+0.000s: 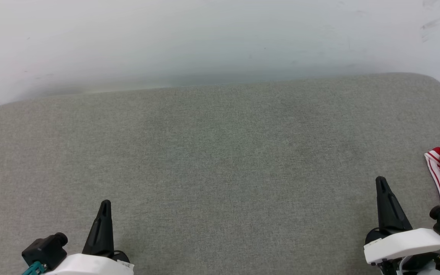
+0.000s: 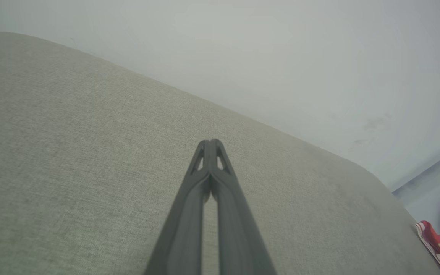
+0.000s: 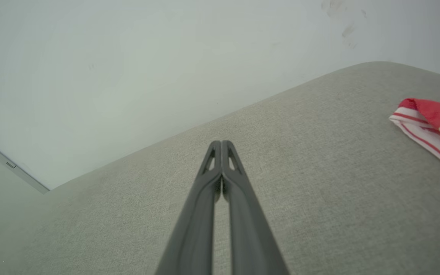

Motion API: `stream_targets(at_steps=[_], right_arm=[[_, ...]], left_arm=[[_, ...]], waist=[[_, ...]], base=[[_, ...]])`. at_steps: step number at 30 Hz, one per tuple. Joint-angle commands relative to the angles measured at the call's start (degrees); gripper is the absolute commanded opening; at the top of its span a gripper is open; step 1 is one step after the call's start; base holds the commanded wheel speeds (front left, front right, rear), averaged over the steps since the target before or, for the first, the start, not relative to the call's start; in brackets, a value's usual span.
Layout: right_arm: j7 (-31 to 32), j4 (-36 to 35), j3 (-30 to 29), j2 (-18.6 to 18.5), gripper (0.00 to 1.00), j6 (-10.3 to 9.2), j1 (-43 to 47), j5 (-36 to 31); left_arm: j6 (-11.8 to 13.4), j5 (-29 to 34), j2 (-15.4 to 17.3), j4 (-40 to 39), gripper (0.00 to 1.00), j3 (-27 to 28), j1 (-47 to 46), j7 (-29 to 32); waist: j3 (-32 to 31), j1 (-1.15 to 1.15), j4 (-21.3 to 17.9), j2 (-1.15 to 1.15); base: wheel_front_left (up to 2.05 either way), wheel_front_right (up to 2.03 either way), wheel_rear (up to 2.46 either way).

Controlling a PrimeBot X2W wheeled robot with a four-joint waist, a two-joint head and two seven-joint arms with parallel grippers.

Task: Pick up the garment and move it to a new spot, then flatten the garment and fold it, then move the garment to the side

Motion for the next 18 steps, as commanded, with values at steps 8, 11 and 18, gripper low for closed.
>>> stream_targets(at_steps=[8,11,18], right_arm=[[2.04,-0.05,-0.49,-0.39,0.0,-0.01,-1.84,9.62],[2.66,0.12,-0.61,-0.42,0.0,-0.01,-2.0,12.39],[4.07,0.52,-0.89,-0.46,0.0,-0.01,-2.35,18.5]], left_arm=[[-0.16,-9.14,0.62,0.77,0.0,0.38,-2.62,1.93],[-0.18,-11.79,0.66,1.17,0.0,0.44,-3.03,2.55],[-0.22,-17.58,0.74,2.12,0.0,0.57,-3.83,3.92]], waist=[[-0.22,0.0,0.14,0.0],[-0.3,0.0,0.19,0.0],[-0.47,0.0,0.31,0.0]], base=[[0.0,0.0,0.0],[0.0,0.0,0.0],[0.0,0.0,0.0]])
